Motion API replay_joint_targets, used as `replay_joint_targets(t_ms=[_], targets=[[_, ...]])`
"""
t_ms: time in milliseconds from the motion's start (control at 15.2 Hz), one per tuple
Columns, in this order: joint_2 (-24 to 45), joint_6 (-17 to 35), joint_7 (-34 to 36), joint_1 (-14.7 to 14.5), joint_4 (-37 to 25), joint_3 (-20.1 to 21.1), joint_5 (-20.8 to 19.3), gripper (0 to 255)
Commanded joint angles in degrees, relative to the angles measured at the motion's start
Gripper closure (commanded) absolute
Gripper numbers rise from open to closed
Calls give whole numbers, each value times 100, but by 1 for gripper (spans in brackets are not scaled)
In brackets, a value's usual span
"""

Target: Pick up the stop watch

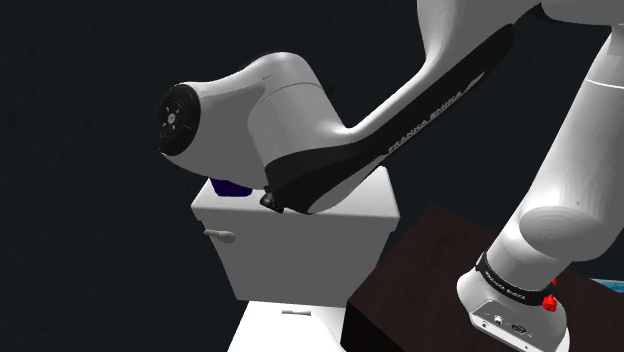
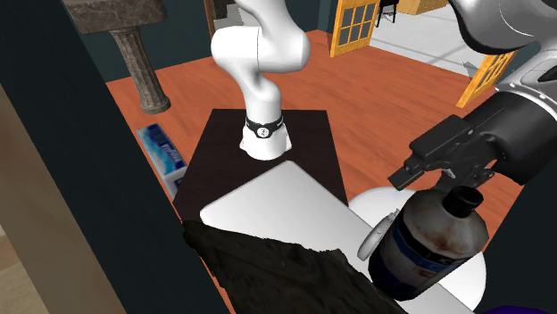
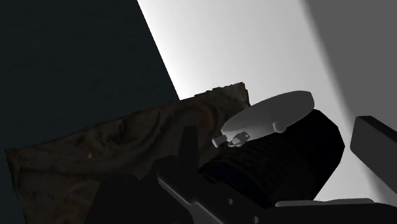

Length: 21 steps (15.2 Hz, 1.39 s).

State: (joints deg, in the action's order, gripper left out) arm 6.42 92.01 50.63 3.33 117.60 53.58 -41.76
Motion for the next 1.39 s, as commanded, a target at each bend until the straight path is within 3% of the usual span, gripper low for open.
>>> replay_joint_targets(t_ms=[0, 132, 198, 792, 1320], targets=[[126, 59, 135, -27, 56, -12, -90, 0], [158, 77, 170, -34, 73, -17, -112, 0], [135, 97, 159, -21, 95, -20, -104, 255], [159, 76, 170, -34, 72, -17, -113, 255], [-254, -187, -309, 44, -190, 20, 173, 255]])
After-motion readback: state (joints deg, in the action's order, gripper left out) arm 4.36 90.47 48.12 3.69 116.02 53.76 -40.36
